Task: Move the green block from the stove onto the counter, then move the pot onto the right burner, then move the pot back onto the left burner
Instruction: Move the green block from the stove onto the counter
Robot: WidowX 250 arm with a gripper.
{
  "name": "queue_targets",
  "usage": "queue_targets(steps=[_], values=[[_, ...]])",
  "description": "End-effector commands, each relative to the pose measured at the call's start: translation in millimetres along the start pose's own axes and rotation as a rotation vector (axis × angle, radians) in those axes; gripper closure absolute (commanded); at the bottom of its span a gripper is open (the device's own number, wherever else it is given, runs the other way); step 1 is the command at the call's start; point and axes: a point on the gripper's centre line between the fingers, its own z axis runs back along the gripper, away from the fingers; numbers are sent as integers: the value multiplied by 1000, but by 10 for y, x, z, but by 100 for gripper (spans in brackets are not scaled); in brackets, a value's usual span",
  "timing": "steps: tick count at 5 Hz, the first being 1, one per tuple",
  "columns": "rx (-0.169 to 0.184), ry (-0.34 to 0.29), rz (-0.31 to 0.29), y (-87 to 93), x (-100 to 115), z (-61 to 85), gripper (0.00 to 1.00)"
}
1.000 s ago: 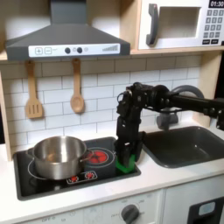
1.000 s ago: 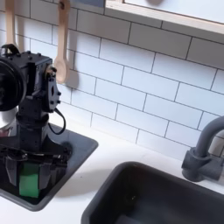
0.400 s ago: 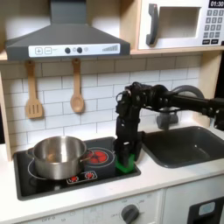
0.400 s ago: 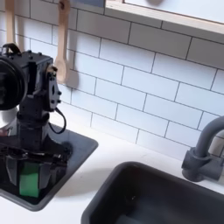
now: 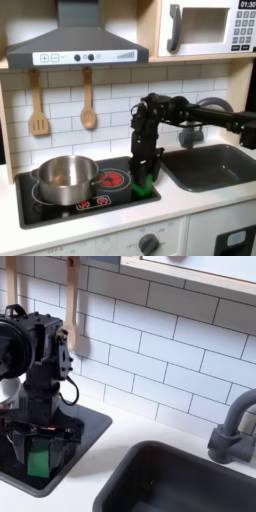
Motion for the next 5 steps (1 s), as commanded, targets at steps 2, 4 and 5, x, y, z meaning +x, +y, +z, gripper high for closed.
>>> queue_targets(steps=[2,4,5], values=[[-28,2,-71,-298,-43,8,100],[-45,9,-94,-406,-76,-14,100],[-47,0,-101,-444,-67,-14,100]])
